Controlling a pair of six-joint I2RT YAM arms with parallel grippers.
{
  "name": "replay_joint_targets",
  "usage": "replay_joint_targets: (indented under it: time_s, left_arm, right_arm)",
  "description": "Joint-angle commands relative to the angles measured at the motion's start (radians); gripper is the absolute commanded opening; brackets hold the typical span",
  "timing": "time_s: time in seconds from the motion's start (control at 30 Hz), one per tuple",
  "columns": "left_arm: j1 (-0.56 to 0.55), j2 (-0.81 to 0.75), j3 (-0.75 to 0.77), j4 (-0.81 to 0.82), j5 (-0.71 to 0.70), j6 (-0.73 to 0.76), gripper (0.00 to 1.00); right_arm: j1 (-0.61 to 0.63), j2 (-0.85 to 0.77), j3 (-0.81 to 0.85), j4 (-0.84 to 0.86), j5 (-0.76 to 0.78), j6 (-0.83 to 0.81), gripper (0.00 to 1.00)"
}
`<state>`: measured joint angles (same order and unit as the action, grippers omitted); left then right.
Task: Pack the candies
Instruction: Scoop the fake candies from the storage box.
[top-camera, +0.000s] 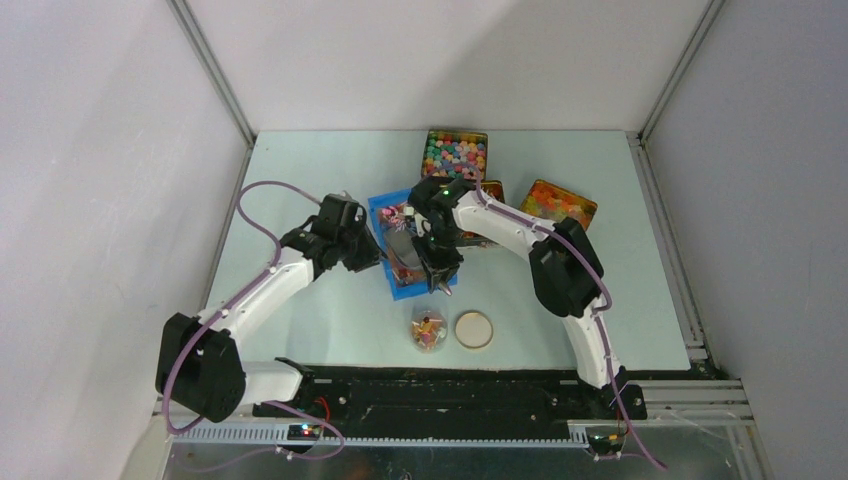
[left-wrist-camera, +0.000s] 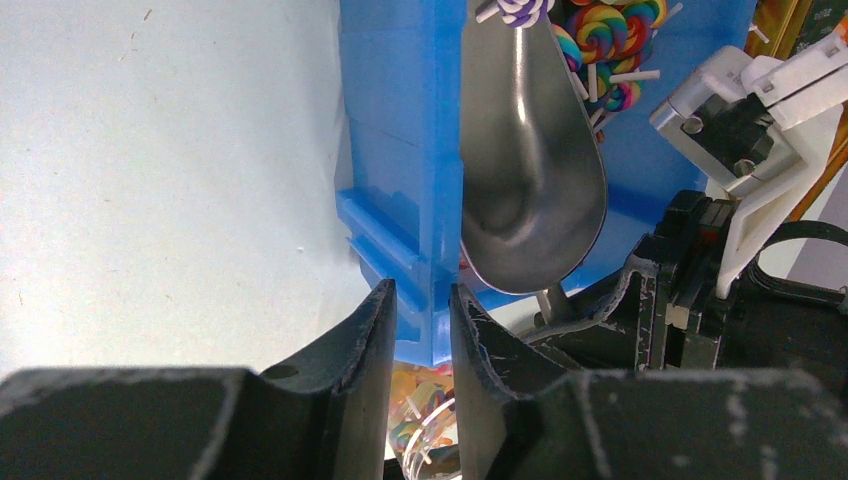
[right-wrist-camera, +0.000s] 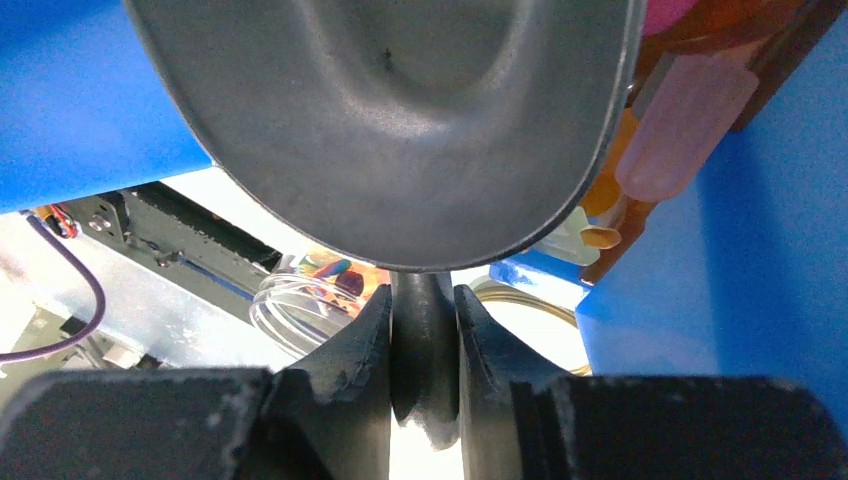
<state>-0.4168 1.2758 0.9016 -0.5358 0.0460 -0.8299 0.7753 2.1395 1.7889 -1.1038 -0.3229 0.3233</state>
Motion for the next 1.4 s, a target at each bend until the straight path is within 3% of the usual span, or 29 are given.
replay_joint_targets:
  time_s: [0.0, 0.3, 0.5, 0.77, 1.0, 1.37]
  left_arm:
    - [-0.011, -0.018, -0.008, -0.059, -0.021, 0.021, 0.31]
    - [-0.011, -0.034, -0.012, -0.06, -0.016, 0.015, 0.31]
    - [-0.011, -0.048, -0.014, -0.068, -0.027, 0.009, 0.32]
    - [-0.011, -0.078, -0.013, -0.068, -0.028, 0.011, 0.37]
    - [-0.01, -0.133, -0.024, -0.041, -0.021, 0.014, 0.5]
    - [-0.01, -0.226, -0.058, -0.025, -0.014, 0.008, 0.55]
  right_arm:
    - [-0.014, -0.039, -0.015, 0.038, 0.083, 0.01, 0.0]
    - [-0.034, 0.059, 0.145, 0.014, -0.063, 0.084, 0.0]
    - [-0.029, 0.067, 0.132, 0.069, -0.094, 0.092, 0.0]
    - [-0.014, -0.062, -0.001, 0.062, -0.052, 0.055, 0.0]
    - [0.022, -0.146, -0.106, 0.074, 0.018, 0.009, 0.0]
    - [0.104, -0.218, -0.177, 0.008, 0.156, -0.019, 0.0]
